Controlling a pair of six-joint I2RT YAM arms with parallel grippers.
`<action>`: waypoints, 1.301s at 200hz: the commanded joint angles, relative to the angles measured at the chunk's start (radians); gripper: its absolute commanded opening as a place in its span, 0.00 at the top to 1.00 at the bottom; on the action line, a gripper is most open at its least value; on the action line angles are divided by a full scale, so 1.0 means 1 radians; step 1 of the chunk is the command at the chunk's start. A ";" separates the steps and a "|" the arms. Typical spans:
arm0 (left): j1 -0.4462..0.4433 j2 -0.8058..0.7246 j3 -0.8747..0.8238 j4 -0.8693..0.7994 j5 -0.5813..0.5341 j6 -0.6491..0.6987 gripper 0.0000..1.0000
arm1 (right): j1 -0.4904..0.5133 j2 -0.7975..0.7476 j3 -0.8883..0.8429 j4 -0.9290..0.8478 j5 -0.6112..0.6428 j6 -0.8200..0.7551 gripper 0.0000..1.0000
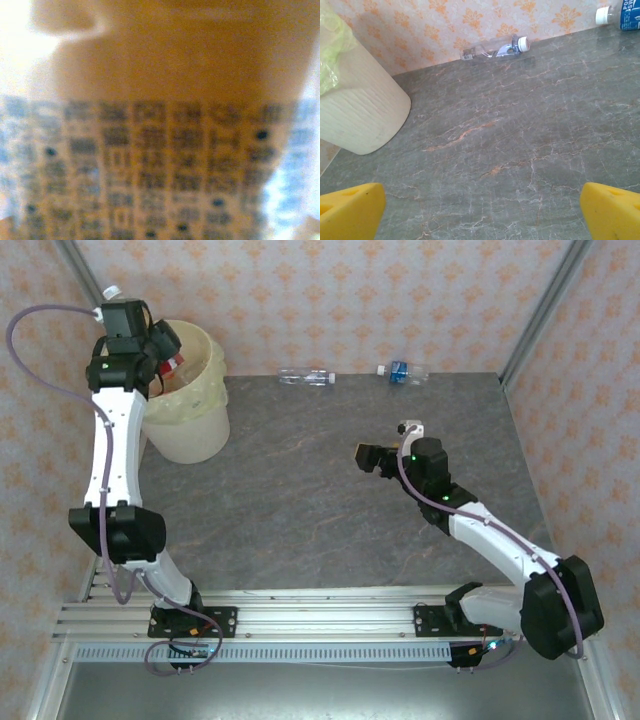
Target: Put the plastic bottles in the bin
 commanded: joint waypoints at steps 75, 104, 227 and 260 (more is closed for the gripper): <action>0.018 0.149 0.022 0.042 -0.334 -0.536 0.33 | -0.002 -0.041 0.077 -0.082 0.010 -0.012 0.00; 0.022 0.238 0.160 -0.062 -0.272 -0.549 0.06 | -0.001 -0.057 0.061 -0.071 0.019 0.007 0.00; 0.021 0.407 0.385 -0.007 0.141 -0.629 0.00 | -0.001 -0.068 0.020 -0.068 0.053 0.002 0.00; 0.022 0.512 0.504 0.003 0.145 -0.659 0.00 | -0.001 -0.080 0.010 -0.074 0.064 -0.007 0.00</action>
